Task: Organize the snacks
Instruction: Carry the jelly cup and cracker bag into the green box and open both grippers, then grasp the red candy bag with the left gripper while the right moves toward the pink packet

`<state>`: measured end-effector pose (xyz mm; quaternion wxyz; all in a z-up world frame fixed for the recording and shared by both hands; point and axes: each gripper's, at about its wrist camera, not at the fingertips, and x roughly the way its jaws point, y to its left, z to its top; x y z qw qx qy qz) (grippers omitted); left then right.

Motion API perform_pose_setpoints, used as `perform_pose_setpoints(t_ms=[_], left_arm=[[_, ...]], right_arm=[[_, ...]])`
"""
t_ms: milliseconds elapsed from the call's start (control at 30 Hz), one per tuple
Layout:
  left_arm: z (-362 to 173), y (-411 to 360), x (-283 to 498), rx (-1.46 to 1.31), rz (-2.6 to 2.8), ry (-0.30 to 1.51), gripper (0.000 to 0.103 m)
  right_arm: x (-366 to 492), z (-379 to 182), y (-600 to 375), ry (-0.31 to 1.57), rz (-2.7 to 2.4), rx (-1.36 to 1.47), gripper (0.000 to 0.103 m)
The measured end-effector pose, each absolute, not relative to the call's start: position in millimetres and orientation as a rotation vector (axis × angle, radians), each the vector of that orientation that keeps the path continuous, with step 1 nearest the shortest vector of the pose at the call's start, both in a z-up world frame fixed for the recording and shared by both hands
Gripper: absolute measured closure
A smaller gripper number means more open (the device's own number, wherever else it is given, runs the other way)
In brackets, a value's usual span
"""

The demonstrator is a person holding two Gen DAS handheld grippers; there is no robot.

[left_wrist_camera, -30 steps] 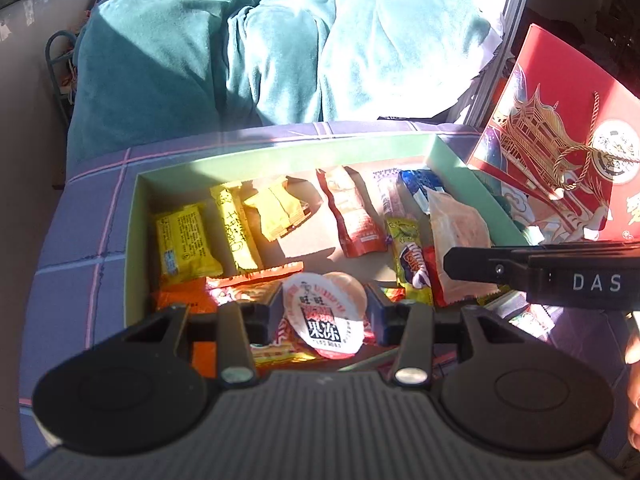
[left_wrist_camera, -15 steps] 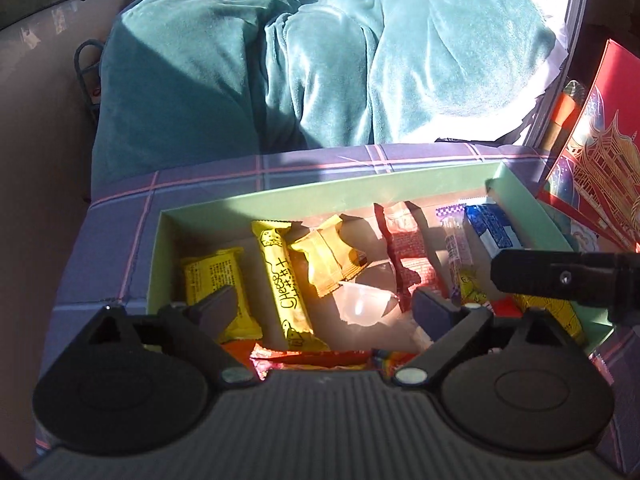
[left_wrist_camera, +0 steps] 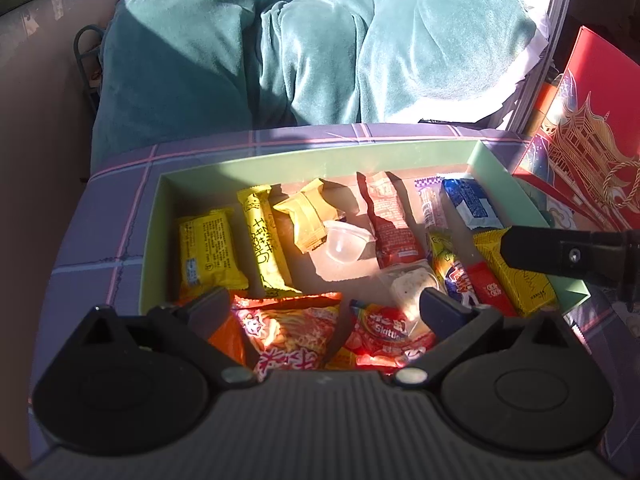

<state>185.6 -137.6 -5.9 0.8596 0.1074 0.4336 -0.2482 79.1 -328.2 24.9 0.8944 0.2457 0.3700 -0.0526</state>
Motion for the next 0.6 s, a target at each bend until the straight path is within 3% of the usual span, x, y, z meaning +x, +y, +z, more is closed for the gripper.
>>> perform_pose_setpoints(t_ms=[600], left_arm=[[-7, -111, 86, 0.269, -0.616, 0.958, 0.000]], right_arm=[[-24, 28, -307, 0.806, -0.128, 0.496, 0.000]])
